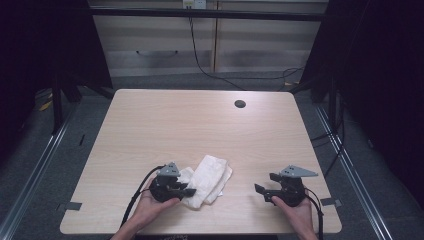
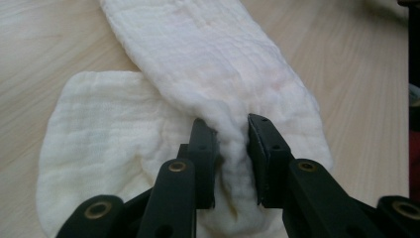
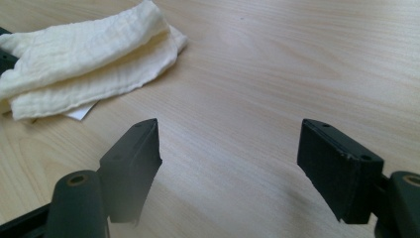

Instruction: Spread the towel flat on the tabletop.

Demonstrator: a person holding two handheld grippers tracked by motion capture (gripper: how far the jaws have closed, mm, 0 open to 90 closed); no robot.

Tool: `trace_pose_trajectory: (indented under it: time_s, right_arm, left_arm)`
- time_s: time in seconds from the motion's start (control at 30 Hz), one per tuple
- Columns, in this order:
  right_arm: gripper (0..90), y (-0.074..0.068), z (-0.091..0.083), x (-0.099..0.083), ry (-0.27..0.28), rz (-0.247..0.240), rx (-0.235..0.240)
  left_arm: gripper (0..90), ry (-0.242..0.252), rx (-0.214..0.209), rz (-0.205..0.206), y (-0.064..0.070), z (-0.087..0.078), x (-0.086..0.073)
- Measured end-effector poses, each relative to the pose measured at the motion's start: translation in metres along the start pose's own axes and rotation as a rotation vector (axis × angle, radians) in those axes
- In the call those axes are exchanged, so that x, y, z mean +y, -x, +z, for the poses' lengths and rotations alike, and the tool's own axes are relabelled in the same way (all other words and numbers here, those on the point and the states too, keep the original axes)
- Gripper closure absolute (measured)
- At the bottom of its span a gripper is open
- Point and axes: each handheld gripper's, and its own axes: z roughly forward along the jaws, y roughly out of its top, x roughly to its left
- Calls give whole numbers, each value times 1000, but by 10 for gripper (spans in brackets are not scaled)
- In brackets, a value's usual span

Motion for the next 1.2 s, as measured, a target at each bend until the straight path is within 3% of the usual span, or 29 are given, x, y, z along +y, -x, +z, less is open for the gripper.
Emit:
trace_pose_trajectory:
  time_s: [0.13,0.17,0.3,0.4,0.5,0.57,0.63,0.67,0.7,0.77,0.87,0.97,1.2]
  right_arm:
    - [249,-1,1,0,-4,-8,9]
    - [253,-1,2,0,-8,-12,15]
    - [297,-2,3,0,-9,-16,40]
    - [339,-5,7,5,-12,-27,87]
    - [362,-7,9,10,-18,-39,107]
    - [450,-10,16,18,-28,-67,142]
    - [461,-11,20,21,-33,-71,150]
    - [510,-11,31,28,-49,-91,158]
    - [510,-11,31,28,-49,-91,158]
    - [572,-12,48,39,-67,-91,184]
    - [625,-13,62,48,-65,-80,200]
    - [653,-16,71,47,-70,-64,224]
    - [645,-23,80,42,-123,-110,215]
  left_arm:
    - [682,-2,0,11,3,0,1]
    - [626,-1,4,12,3,-1,1]
    - [538,32,5,-6,1,-7,2]
    - [473,68,6,-8,1,-18,3]
    - [465,97,9,-6,-2,-24,3]
    - [510,106,18,-20,-5,-28,3]
    - [531,97,27,-13,-9,-28,2]
    - [617,86,41,-11,-10,-27,2]
    - [617,70,53,-9,-11,-25,1]
    - [740,22,90,0,-15,-17,0]
    - [810,0,100,-8,-17,-12,-2]
    - [834,-6,100,-23,-20,-10,-2]
    - [843,-6,105,-12,-20,-9,-2]
